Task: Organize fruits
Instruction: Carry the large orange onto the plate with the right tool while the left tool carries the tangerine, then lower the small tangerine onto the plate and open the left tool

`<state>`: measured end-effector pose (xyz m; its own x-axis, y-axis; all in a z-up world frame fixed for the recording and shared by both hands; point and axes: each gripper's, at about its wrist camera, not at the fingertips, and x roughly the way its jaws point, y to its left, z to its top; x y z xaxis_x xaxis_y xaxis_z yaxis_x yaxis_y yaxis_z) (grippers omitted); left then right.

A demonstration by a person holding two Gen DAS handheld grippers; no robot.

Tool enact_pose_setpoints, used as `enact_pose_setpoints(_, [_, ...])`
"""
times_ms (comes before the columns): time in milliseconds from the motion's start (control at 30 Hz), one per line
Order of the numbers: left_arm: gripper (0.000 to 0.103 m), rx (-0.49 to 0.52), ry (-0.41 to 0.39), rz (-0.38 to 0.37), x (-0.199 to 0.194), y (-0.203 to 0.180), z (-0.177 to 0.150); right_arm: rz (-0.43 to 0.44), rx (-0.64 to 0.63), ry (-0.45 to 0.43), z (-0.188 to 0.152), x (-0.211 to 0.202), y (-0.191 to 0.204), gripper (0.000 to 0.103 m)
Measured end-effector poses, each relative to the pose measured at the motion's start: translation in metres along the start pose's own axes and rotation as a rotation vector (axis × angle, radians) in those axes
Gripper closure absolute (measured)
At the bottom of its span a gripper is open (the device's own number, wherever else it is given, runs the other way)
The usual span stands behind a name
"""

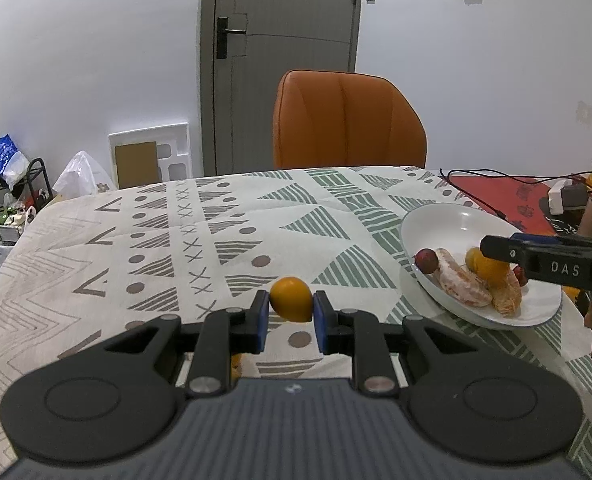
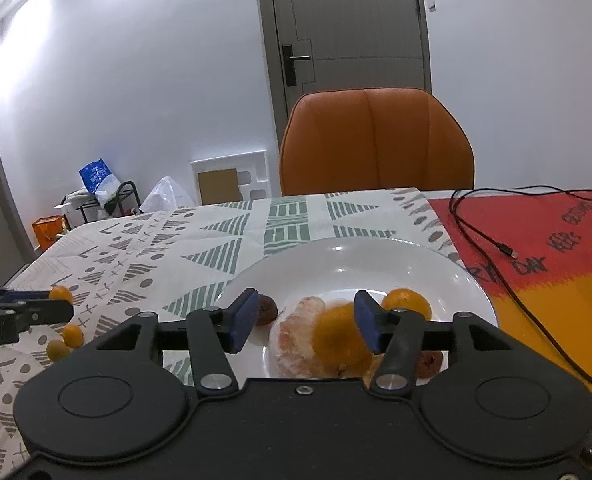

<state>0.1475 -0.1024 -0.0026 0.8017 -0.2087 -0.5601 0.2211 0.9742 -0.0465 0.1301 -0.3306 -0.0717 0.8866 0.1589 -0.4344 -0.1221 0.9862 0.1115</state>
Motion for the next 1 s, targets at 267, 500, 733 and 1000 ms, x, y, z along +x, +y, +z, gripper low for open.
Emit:
enact_pose_setpoints(267, [0.081,0.038,-0.006,-0.037,0.004,-0.02,0.006,-0.021,0.037,0.011,-0.012,-0.015,-0.015,0.047])
enact_pose_setpoints(500, [0.081,0.076,-0.016,-0.075,0.008,-0.046,0.01,-0.043,0.069,0.01,-0.022,-0.028,-0.03,0.041])
enact_pose_setpoints(733, [0.081,0.112,-0.016,-0.114,0.012,-0.068,0.013,-0.047,0.092,0.014,-0.03,-0.038,-0.039,0.04])
enact_pose_setpoints(1000, [0.081,0.152,-0.01,-0.155,0.019,-0.092,0.015,-0.053,0.117,0.018,-0.039,-0.045,-0.046,0.039])
